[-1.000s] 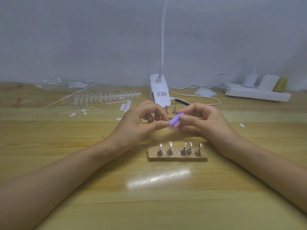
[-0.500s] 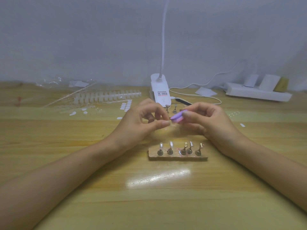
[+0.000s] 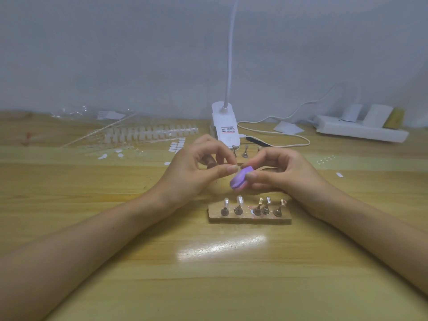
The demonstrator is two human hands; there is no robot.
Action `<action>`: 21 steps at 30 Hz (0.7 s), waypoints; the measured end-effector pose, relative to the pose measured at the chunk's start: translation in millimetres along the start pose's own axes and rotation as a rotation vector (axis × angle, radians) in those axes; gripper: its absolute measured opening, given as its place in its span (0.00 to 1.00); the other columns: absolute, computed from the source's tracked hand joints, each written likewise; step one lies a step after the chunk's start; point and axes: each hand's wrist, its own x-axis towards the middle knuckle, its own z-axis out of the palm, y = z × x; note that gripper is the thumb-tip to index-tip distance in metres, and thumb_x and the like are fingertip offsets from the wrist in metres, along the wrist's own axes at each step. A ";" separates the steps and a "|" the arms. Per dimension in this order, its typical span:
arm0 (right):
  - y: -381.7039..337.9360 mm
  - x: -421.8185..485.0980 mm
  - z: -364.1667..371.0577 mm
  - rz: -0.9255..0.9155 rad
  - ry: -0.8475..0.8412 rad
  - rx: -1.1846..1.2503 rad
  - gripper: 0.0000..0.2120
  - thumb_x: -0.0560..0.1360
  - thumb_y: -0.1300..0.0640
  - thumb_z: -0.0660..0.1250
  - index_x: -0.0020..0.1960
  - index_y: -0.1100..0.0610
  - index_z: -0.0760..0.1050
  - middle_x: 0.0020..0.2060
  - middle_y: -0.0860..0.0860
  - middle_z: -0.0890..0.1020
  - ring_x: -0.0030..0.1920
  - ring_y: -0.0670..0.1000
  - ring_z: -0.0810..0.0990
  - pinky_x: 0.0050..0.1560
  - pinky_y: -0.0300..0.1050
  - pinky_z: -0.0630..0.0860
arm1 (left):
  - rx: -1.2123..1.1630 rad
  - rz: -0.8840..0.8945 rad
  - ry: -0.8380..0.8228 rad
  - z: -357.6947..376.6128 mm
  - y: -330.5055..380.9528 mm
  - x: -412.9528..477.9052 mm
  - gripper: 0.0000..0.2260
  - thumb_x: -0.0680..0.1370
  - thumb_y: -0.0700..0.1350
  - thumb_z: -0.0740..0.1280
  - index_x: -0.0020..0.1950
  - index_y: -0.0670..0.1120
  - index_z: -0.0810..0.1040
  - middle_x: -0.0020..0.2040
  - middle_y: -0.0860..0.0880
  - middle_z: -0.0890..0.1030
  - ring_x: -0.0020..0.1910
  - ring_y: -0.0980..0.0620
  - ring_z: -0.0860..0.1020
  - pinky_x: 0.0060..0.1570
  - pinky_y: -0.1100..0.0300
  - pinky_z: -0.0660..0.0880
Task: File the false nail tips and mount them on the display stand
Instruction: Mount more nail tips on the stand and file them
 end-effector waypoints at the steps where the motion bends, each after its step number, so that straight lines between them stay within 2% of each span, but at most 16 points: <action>1: 0.0 -1.2 0.9 -0.004 -0.048 -0.015 0.07 0.68 0.59 0.77 0.45 0.57 0.82 0.46 0.58 0.86 0.47 0.59 0.87 0.49 0.50 0.84 | 0.012 0.001 -0.025 0.1 -0.5 0.0 0.03 0.74 0.42 0.74 0.42 0.49 0.81 0.45 0.48 0.77 0.40 0.54 0.75 0.48 0.66 0.71; 3: -0.1 -1.8 2.3 -0.027 -0.034 0.003 0.07 0.67 0.59 0.77 0.44 0.56 0.83 0.45 0.57 0.87 0.46 0.58 0.87 0.47 0.48 0.84 | 0.025 0.012 -0.083 0.8 -0.6 -0.8 0.02 0.74 0.43 0.74 0.42 0.47 0.82 0.44 0.48 0.76 0.40 0.53 0.74 0.49 0.66 0.71; 6: -0.3 -0.2 0.3 -0.020 0.107 0.066 0.06 0.67 0.58 0.76 0.43 0.55 0.83 0.46 0.57 0.87 0.47 0.55 0.87 0.47 0.45 0.83 | -0.010 0.016 -0.037 0.8 -0.5 -0.9 0.03 0.73 0.45 0.74 0.42 0.48 0.82 0.45 0.47 0.76 0.39 0.54 0.73 0.49 0.64 0.72; 9: -0.6 -1.8 1.9 -0.018 -0.033 -0.012 0.06 0.68 0.59 0.77 0.44 0.54 0.83 0.45 0.58 0.87 0.47 0.57 0.87 0.49 0.50 0.84 | -0.006 0.035 0.005 0.3 0.0 -0.5 0.02 0.73 0.43 0.74 0.42 0.46 0.82 0.45 0.47 0.77 0.39 0.55 0.74 0.48 0.63 0.72; 10: 0.1 -1.7 2.2 -0.028 -0.021 -0.007 0.06 0.68 0.59 0.77 0.45 0.55 0.83 0.46 0.58 0.87 0.47 0.57 0.87 0.50 0.50 0.84 | -0.003 0.039 -0.001 0.4 0.4 -0.5 0.02 0.73 0.42 0.74 0.42 0.46 0.82 0.44 0.49 0.77 0.39 0.56 0.74 0.47 0.63 0.72; 13: 1.1 -0.8 -0.7 -0.025 0.101 0.066 0.08 0.68 0.59 0.75 0.47 0.58 0.82 0.47 0.58 0.87 0.48 0.58 0.87 0.51 0.50 0.84 | -0.028 0.026 0.010 0.5 1.1 -0.5 0.04 0.71 0.45 0.74 0.41 0.46 0.83 0.42 0.53 0.76 0.38 0.58 0.73 0.45 0.65 0.71; 16: -0.6 -1.8 2.4 -0.022 -0.055 -0.022 0.06 0.70 0.60 0.77 0.45 0.56 0.83 0.45 0.57 0.87 0.46 0.57 0.87 0.47 0.46 0.83 | -0.006 0.033 0.028 0.2 1.4 -1.2 0.05 0.71 0.46 0.74 0.42 0.46 0.84 0.42 0.52 0.75 0.38 0.59 0.72 0.45 0.67 0.71; 17: -0.7 -1.5 3.3 -0.031 -0.052 -0.024 0.05 0.69 0.59 0.77 0.44 0.54 0.83 0.45 0.57 0.87 0.46 0.56 0.87 0.46 0.45 0.83 | 0.004 0.039 0.036 0.1 1.7 -1.3 0.04 0.72 0.45 0.75 0.42 0.46 0.84 0.42 0.50 0.76 0.37 0.59 0.72 0.45 0.67 0.70; 19: 0.3 0.5 0.8 -0.038 0.059 0.059 0.05 0.69 0.55 0.76 0.44 0.53 0.84 0.45 0.58 0.87 0.47 0.55 0.87 0.47 0.44 0.82 | 0.028 0.048 0.050 0.1 1.6 -0.9 0.02 0.72 0.43 0.75 0.42 0.46 0.83 0.43 0.47 0.76 0.36 0.60 0.71 0.44 0.67 0.70; 21: 1.8 1.9 -2.8 -0.031 0.101 0.104 0.05 0.68 0.54 0.75 0.44 0.53 0.84 0.45 0.58 0.87 0.46 0.54 0.87 0.47 0.44 0.82 | 0.037 0.048 0.044 0.7 1.3 -1.8 0.03 0.72 0.44 0.75 0.42 0.47 0.83 0.43 0.47 0.76 0.36 0.59 0.71 0.44 0.68 0.69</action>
